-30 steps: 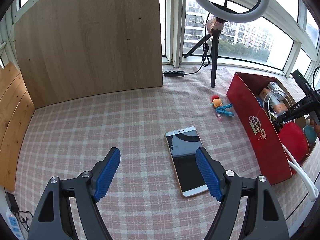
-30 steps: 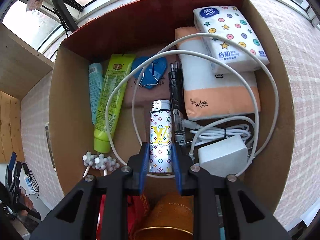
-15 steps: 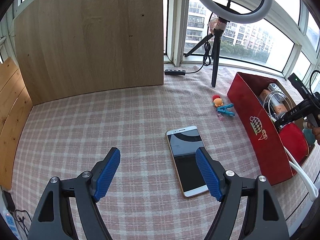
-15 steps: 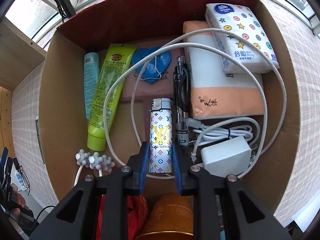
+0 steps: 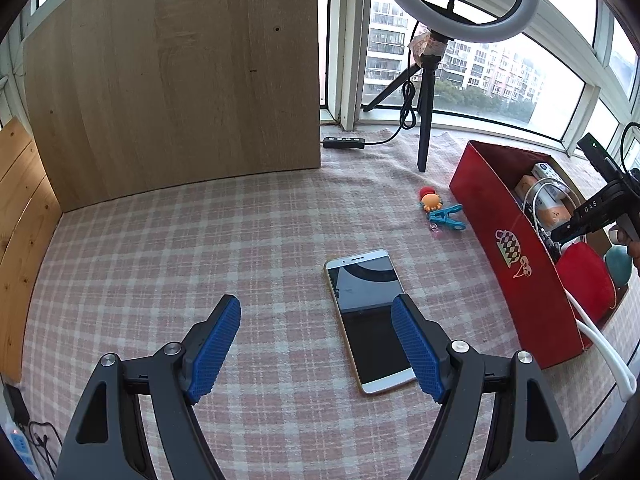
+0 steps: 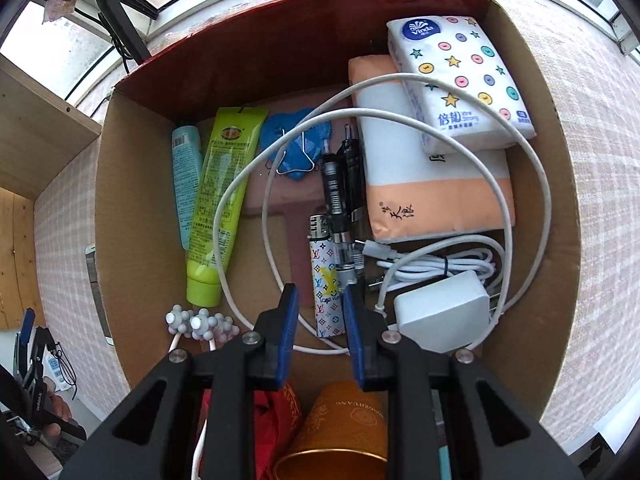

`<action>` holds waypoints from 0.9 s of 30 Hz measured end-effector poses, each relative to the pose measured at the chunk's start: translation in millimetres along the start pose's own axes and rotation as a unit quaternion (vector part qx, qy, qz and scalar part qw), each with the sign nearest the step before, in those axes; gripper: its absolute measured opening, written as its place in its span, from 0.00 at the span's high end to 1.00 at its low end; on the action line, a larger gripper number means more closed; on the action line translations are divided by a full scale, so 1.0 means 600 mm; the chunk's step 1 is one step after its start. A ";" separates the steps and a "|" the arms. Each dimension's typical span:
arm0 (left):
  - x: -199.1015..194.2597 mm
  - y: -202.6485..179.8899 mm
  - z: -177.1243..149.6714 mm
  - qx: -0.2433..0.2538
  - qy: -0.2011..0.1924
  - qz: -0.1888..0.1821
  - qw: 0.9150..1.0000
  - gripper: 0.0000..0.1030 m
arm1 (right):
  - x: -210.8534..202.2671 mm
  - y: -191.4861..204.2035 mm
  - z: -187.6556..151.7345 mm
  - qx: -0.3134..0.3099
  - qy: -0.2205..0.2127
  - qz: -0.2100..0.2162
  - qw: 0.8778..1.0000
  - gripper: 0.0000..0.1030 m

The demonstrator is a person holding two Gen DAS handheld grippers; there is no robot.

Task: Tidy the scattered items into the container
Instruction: 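Open the right gripper to release the lighter among the box items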

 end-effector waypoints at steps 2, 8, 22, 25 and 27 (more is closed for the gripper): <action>0.001 0.001 -0.001 -0.001 0.001 0.000 1.000 0.26 | -0.005 0.002 0.003 -0.007 -0.003 -0.006 1.000 0.78; 0.005 0.004 -0.004 -0.003 0.004 0.001 1.000 0.26 | -0.018 -0.001 0.012 -0.007 -0.012 -0.001 1.000 0.77; 0.005 0.009 -0.003 -0.005 0.002 0.004 1.000 0.26 | -0.013 -0.041 0.030 0.011 0.026 0.009 1.000 0.80; 0.003 0.008 -0.003 -0.004 0.000 0.003 1.000 0.26 | -0.029 -0.046 0.030 0.010 0.022 0.015 1.000 0.79; 0.001 0.007 -0.003 -0.003 -0.001 0.003 1.000 0.26 | -0.045 -0.049 0.029 0.012 0.014 0.028 0.999 0.79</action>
Point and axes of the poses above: each gripper's, at about its wrist camera, not at the fingertips, and x roughly the way its jaws point, y to its left, z to its top, the point moved 3 cm from there along x, roughly the way its jaws point, and after that the axes turned 2 degrees about -z, right-handed, at the moved point
